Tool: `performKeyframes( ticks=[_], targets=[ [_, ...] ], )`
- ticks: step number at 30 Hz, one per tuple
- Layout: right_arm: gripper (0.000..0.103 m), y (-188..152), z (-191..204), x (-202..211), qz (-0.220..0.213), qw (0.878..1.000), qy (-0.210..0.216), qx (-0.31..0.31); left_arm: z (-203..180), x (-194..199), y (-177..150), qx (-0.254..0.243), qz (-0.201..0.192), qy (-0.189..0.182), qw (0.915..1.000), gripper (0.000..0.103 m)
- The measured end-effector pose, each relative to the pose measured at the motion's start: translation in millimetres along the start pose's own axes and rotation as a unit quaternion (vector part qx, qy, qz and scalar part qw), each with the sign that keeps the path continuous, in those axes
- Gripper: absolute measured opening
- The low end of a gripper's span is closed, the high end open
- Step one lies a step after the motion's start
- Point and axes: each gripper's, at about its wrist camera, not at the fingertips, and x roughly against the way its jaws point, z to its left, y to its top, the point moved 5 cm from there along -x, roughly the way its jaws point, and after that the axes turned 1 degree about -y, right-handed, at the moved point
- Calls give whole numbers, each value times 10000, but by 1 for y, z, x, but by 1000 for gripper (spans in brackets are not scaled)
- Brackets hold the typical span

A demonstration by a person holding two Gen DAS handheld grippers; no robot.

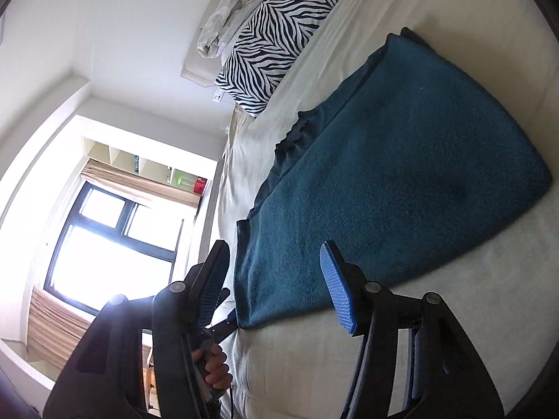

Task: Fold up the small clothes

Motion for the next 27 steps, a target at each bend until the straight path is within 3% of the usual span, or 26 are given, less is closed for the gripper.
performKeyframes(
  ticks=[3, 6, 9, 11, 12, 13, 18, 21, 27],
  targets=[
    [54, -1, 19, -35, 378, 9990, 23, 218, 7, -5, 8, 234, 60, -182, 9995, 67],
    [54, -1, 34, -72, 713, 9970, 93, 273, 5, -9, 8, 146, 141, -92, 9998, 58],
    [54, -1, 45, -113, 1028, 9942, 176, 261, 6, -9, 5, 136, 216, -95, 9996, 43],
    [54, -3, 51, -137, 1231, 9918, 183, 285, 12, -9, 4, 306, 270, -243, 9989, 31],
    [54, -4, 53, -150, 1336, 9904, 187, 308, 14, -10, 3, 346, 332, -246, 9985, 19],
    [54, -4, 56, -162, 1431, 9890, 169, 337, 14, -10, 2, 325, 360, -238, 9985, 16],
    [54, -13, 59, -209, 1823, 9822, 122, 431, 12, -11, 4, 291, 374, -208, 9987, 14],
    [52, -16, 45, -225, 1930, 9803, -171, 377, 14, -11, 5, 394, 388, -267, 9981, 13],
    [52, -8, 33, -217, 1896, 9815, 275, -8, -12, -8, 8, 206, 362, -213, 9989, 12]
  ],
)
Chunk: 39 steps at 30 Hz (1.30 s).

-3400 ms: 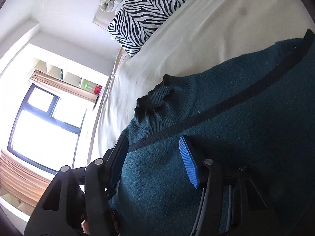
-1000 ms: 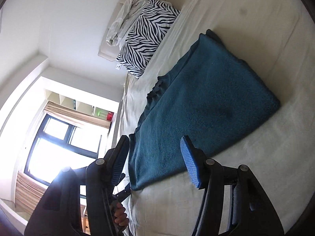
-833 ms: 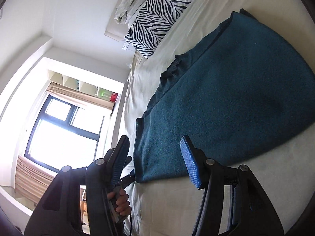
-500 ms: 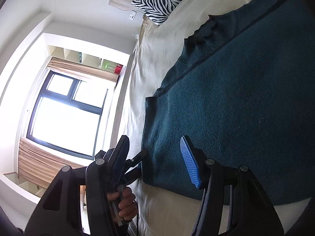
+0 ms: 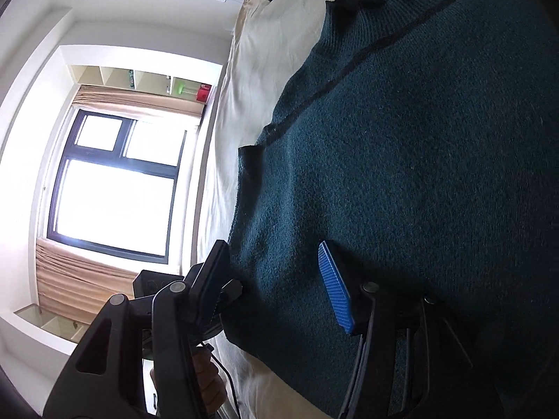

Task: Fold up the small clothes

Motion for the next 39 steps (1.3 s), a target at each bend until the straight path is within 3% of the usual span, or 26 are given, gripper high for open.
performKeyframes(
  ticks=[8, 12, 16, 18, 21, 23, 24, 28, 31, 34, 39],
  targets=[
    [56, 20, -11, 67, -371, 9966, 678, -299, -108, -21, -16, -988, 148, 71, 9950, 12],
    [59, 34, -28, 122, -703, 9913, 990, -511, -168, -71, -44, -1650, 445, 194, 9851, 12],
    [65, 45, -59, 170, -978, 9884, 923, -708, -202, -142, -77, -2046, 828, 205, 9751, 13],
    [65, 48, -78, 189, -1020, 9865, 893, -920, -204, -175, -92, -2057, 1101, 284, 9720, 20],
    [64, 48, -96, 205, -1082, 9839, 977, -1032, -205, -197, -113, -1776, 1512, -182, 9723, 26],
    [64, 49, -96, 205, -1022, 9855, 968, -951, -210, -193, -122, -1894, 1515, -332, 9696, 45],
    [64, 48, -97, 203, -976, 9872, 898, -881, -212, -186, -125, -1994, 1459, -331, 9684, 47],
    [64, 53, -92, 187, -926, 9919, 568, -657, -210, -138, -116, -2125, 981, -564, 9706, 48],
    [64, 54, -92, 182, -835, 9939, 313, -653, -192, -117, -99, -2058, 651, -391, 9756, 49],
    [64, 52, -84, 167, -576, 9970, -134, -490, -166, -110, -91, -1684, 621, -315, 9833, 49],
    [64, 53, -72, 147, -320, 9966, -669, -367, -150, -98, -95, -1647, 537, -285, 9845, 49]
  ],
)
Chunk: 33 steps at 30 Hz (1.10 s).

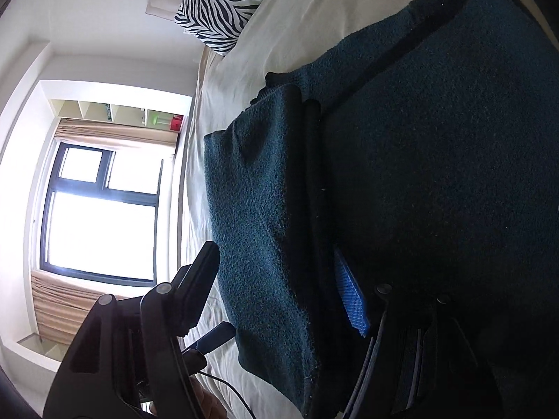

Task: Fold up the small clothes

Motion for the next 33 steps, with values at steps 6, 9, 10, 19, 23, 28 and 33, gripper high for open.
performKeyframes(
  ticks=[6, 9, 10, 19, 23, 28, 33],
  targets=[
    [37, 2, 7, -11, 54, 9975, -677, 193, 12, 8, -1, 99, -48, 20, 9999, 49],
    [16, 2, 6, -11, 38, 9951, -927, 339, 14, 10, -5, 117, -22, 33, 9999, 49],
    [15, 2, 6, -9, 12, 9945, -981, 377, 14, 11, -6, 115, -14, 35, 9999, 49],
    [13, 10, 13, 49, -370, 9867, -1325, 861, -6, 8, -5, -81, 33, 21, 10000, 53],
    [13, 19, -6, 93, -656, 9847, -1444, 722, -16, 3, -8, -178, 97, 34, 9998, 56],
    [13, 20, -47, 135, -816, 9825, -1628, 379, -25, -5, -11, -270, 227, 19, 9994, 56],
    [13, 15, -70, 154, -958, 9838, -1509, 167, -35, -12, -11, -457, 320, 72, 9984, 56]
  ],
)
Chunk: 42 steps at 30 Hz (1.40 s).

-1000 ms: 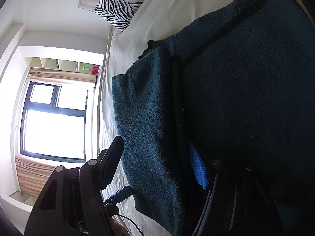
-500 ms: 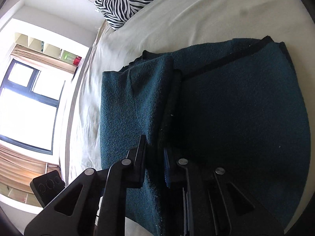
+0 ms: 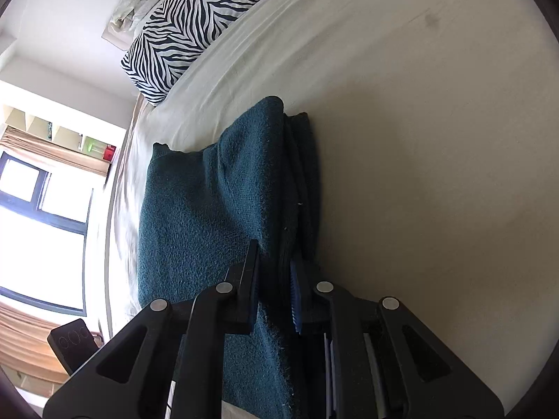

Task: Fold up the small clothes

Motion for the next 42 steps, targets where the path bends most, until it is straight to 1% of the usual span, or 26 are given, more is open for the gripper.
performKeyframes(
  ticks=[3, 5, 6, 9, 11, 14, 16, 18, 20, 22, 23, 24, 25, 26, 27, 29, 30, 31, 32, 33, 35, 37, 38, 39, 41, 42],
  targets=[
    [13, -3, -1, 3, -4, 10000, -52, 36, -7, -5, 4, -94, 35, 31, 9999, 56],
    [14, -5, -2, -7, 18, 9999, -157, 53, -14, -10, 12, -224, 33, 73, 9997, 56],
    [14, 4, -5, -21, 36, 9998, -182, 47, -18, -12, 15, -326, 2, 110, 9994, 56],
    [14, 7, -9, -22, -54, 9999, -54, -121, -32, -22, 31, -633, -61, 261, 9976, 56],
    [14, 7, -12, -24, -87, 9999, -80, -72, -42, -29, 44, -845, -119, 300, 9959, 56],
    [14, 7, -16, -30, -60, 10000, -64, 13, -54, -47, 67, -1188, -211, 475, 9916, 56],
    [14, 4, -22, -29, -62, 9999, 77, 19, -57, -60, 82, -1263, -258, 617, 9897, 56],
    [15, 7, -25, -33, -51, 9997, 232, -35, -52, -77, 95, -1268, -217, 793, 9885, 56],
    [16, 4, -26, -29, -35, 9996, 260, 49, -41, -91, 105, -1245, -181, 988, 9871, 56],
    [18, 4, -25, -24, 3, 9997, 217, 121, -26, -109, 104, -1250, 64, 1179, 9851, 56],
    [18, 5, -25, -19, 4, 9998, 153, 124, -19, -115, 99, -1250, 148, 1199, 9848, 55],
    [24, 9, -27, -12, -74, 9999, -20, 114, -17, -116, 97, -1305, 104, 1162, 9846, 55],
    [26, 14, -27, -2, -262, 9993, -223, 126, -16, -116, 95, -1365, 69, 1148, 9839, 55],
    [26, 20, -24, 7, -468, 9981, -357, 161, -15, -117, 93, -1383, 78, 1149, 9837, 55],
    [26, 26, -21, 16, -636, 9973, -331, 151, -14, -117, 93, -1356, 95, 1125, 9843, 55],
    [28, 38, -9, 23, -774, 9969, 130, 33, -12, -118, 92, -1260, 89, 1043, 9865, 54],
    [33, 43, 0, 19, -720, 9966, 406, 14, -11, -119, 91, -1248, 98, 1021, 9869, 54],
    [44, 47, 13, 11, -617, 9961, 635, 35, -11, -120, 89, -1276, 97, 1038, 9863, 54],
    [48, 50, 25, 1, -525, 9954, 798, 88, -11, -121, 87, -1330, 88, 1086, 9851, 54],
    [49, 52, 38, -9, -435, 9946, 926, 178, -13, -122, 86, -1382, 92, 1145, 9837, 54],
    [49, 55, 58, -35, -163, 9932, 1124, 271, -14, -124, 86, -1415, 108, 1229, 9822, 54],
    [49, 53, 65, -64, 124, 9943, 1045, 182, -14, -126, 86, -1412, 137, 1251, 9819, 54],
    [49, 52, 64, -77, 246, 9956, 892, 143, -14, -127, 86, -1429, 150, 1266, 9815, 54],
    [44, 53, 60, -87, 255, 9974, 667, 133, -14, -128, 86, -1449, 167, 1281, 9810, 54],
    [30, 58, 48, -93, 128, 9980, 622, 23, -14, -131, 85, -1479, 205, 1313, 9800, 54],
    [21, 61, 38, -92, 80, 9975, 690, -148, -14, -131, 85, -1474, 212, 1313, 9801, 54]
  ],
)
